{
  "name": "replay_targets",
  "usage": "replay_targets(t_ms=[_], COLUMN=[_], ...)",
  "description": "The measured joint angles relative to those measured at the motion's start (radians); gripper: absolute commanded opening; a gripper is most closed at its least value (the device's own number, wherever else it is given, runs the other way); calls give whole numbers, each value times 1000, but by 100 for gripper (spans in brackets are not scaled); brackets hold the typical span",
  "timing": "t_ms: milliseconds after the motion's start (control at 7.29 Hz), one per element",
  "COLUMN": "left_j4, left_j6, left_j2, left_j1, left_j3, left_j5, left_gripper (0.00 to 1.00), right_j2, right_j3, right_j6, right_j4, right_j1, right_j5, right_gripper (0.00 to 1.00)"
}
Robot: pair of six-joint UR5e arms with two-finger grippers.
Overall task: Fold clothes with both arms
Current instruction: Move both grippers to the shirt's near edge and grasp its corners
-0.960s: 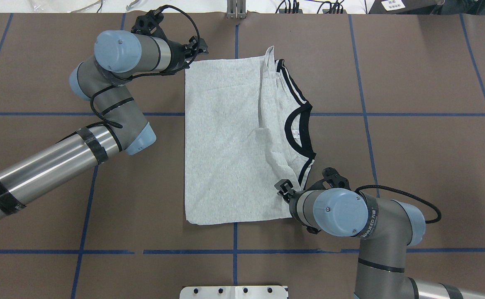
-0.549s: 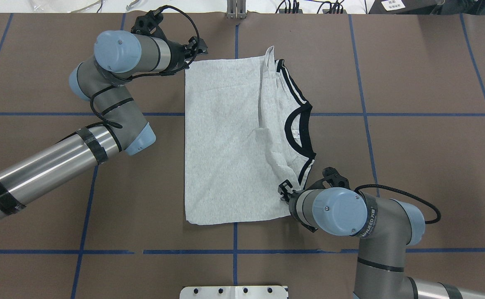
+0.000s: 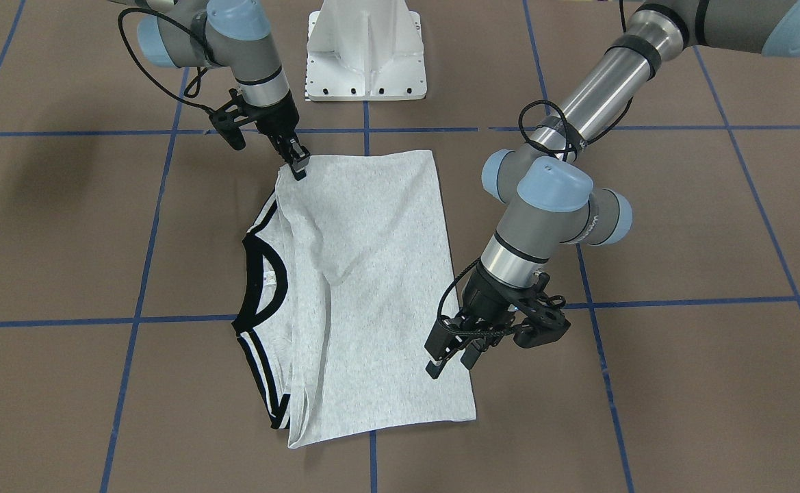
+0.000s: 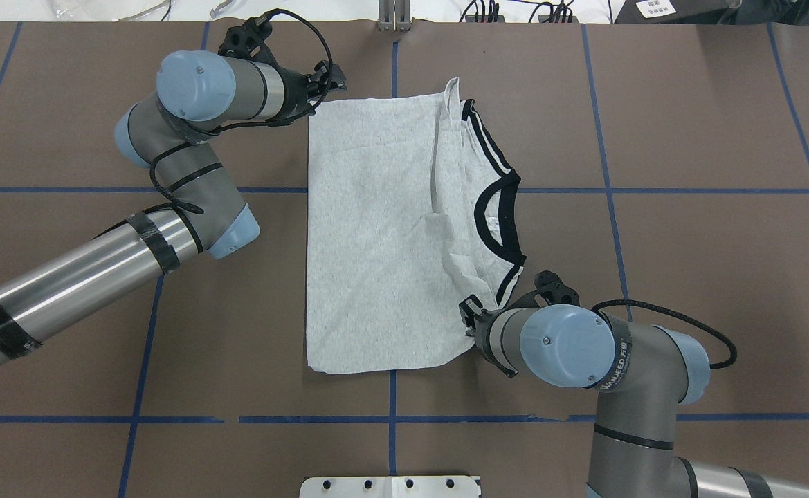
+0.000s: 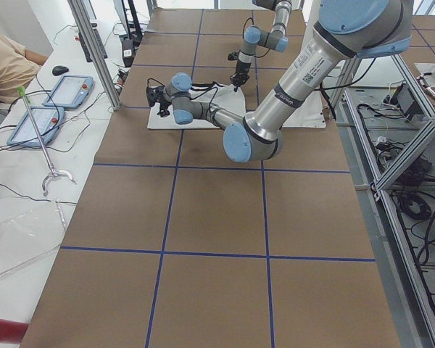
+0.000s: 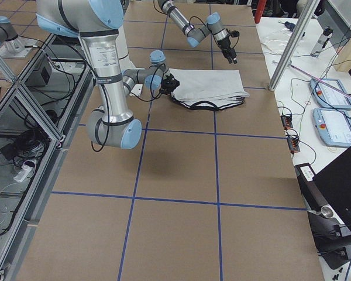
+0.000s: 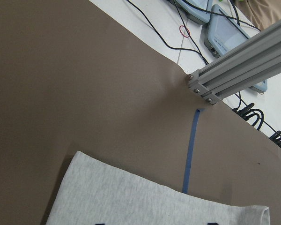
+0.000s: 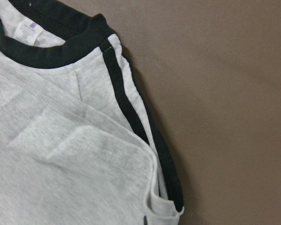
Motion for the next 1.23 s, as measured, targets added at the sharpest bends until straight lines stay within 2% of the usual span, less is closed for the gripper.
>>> replay_targets(t_ms=[137,274,412,686,960,1235], left_j4=[40,87,116,139,207,294], left_j6=[-13,-60,-127,-251,-358,-433], left_j2=[39,118,222,410,475,493], left_j1=[8,31,75,223,356,446], left_j3=[-81,-212,-357,-582,-679,-734], left_j5=[-13,-36,-48,-39,-27,-1], left_gripper=[78,78,97,99,96,86], right_j2=[-6,-10,-12,-13,-15,-15], right_j3=[15,31,49,72,76,78], right_j6=[1,5,12,16,16,17], right_j4=[-7,-17,-37,-69,-76,-76], right_j1=[-1,-5,-12,-22,-24,-25], right_j5=[1,4,8,12,13,14], right_gripper=[0,0,0,0,0,0])
